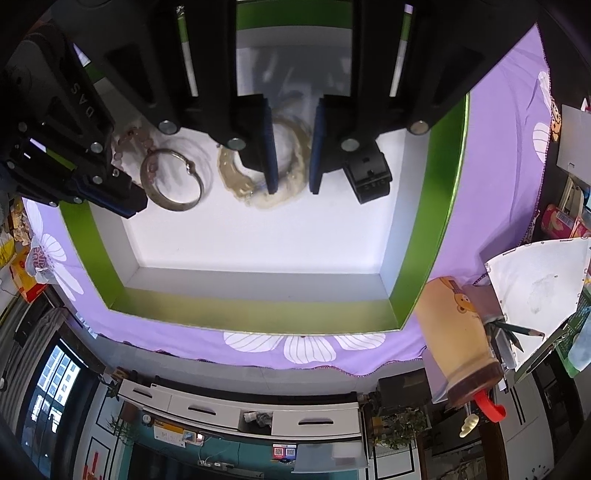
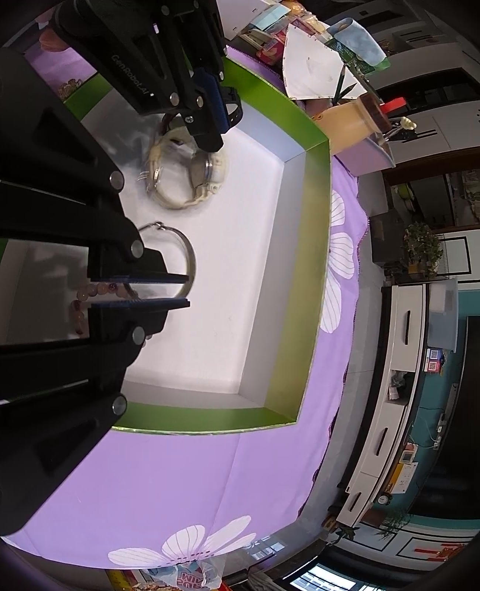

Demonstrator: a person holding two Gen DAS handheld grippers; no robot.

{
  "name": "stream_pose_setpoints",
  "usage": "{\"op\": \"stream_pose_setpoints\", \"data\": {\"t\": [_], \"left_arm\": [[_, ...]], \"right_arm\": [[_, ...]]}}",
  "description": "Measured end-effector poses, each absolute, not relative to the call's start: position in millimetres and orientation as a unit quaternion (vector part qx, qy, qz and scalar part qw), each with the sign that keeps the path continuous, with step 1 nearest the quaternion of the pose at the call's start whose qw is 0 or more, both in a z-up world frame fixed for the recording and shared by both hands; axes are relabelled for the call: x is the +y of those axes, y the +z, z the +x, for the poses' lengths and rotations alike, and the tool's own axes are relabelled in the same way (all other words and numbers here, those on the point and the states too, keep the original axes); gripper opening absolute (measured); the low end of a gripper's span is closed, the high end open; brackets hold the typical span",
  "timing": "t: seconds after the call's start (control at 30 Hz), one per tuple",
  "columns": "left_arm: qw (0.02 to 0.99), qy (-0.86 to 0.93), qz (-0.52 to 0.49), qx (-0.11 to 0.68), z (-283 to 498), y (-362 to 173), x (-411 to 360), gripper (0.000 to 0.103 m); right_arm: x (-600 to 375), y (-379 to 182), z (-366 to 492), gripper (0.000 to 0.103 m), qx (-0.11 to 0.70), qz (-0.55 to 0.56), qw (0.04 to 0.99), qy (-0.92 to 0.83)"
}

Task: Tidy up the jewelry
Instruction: 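Carry the cream watch and silver bangle into the green box and release both, then move both tools back toward the remaining jewelry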

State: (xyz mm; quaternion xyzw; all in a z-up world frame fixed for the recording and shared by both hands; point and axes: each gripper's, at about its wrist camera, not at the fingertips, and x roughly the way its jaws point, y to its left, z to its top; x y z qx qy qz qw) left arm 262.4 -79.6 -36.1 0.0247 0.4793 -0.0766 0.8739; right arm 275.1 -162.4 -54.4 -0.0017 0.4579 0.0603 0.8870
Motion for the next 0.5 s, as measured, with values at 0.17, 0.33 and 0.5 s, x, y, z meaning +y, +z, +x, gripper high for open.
{"op": "stream_pose_setpoints", "data": {"t": [0.17,0.33,0.5], "left_arm": [[0.88,-0.085,0.023,0.466,255,-25,-81,0.032],[0.887,-0.09,0.022,0.452,241,-11,-79,0.048],[0.894,-0.105,0.023,0.436,218,6,-77,0.079]], "right_arm": [[-165,-41,263,0.018,0.443,0.002,0.894,0.061],[-169,-20,240,0.021,0.416,0.004,0.907,0.066],[-178,3,205,0.051,0.385,0.024,0.92,0.072]]}}
